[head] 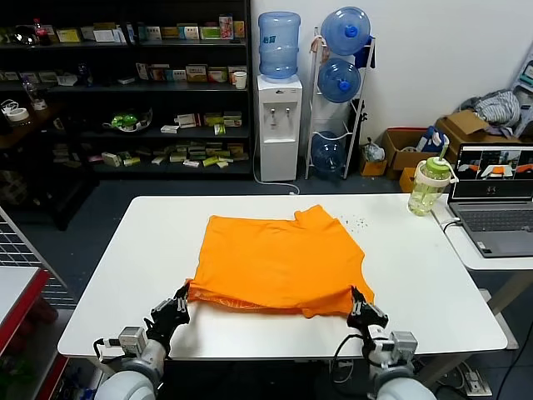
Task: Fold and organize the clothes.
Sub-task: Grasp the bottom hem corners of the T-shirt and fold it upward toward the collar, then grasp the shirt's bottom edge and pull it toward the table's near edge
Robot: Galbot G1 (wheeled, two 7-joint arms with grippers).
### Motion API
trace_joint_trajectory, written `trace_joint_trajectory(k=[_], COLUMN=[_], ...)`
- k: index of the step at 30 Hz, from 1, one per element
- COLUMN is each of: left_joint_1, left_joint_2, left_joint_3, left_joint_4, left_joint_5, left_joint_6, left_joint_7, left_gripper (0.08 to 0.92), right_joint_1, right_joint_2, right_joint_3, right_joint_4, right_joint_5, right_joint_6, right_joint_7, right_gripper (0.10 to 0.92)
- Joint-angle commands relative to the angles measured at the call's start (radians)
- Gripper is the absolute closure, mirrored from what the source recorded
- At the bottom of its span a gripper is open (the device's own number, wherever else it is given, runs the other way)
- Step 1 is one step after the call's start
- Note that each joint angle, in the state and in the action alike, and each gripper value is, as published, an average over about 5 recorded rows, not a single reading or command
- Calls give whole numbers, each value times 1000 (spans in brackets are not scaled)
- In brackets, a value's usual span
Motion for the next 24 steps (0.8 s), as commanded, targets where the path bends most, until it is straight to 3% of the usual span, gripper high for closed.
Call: trace_joint_trajectory(k=[1, 11, 18, 24], left_joint_1=[-195, -201, -149, -47], left_joint_2=[-5, -10, 8, 38], left_joint_3=[85, 90, 47, 15], left_joint_4=[157, 169, 134, 27], left_joint_5=[33, 63, 102, 6], left_joint_6=[0, 61, 100, 114], left_joint_7=[-25, -61, -87, -62], left_gripper=[910, 894, 715, 541], right_joint_1=[207, 254, 201, 72], right_joint_2=[-8, 4, -20, -93], right_joint_3=[-70, -114, -64, 12], right_joint_4=[-137, -204, -190, -124], right_joint_5=[53, 47, 0, -18], right_joint_6=[-6, -22, 5, 10], right_joint_7=[26, 11, -16, -44], right_gripper=[901, 868, 675, 502])
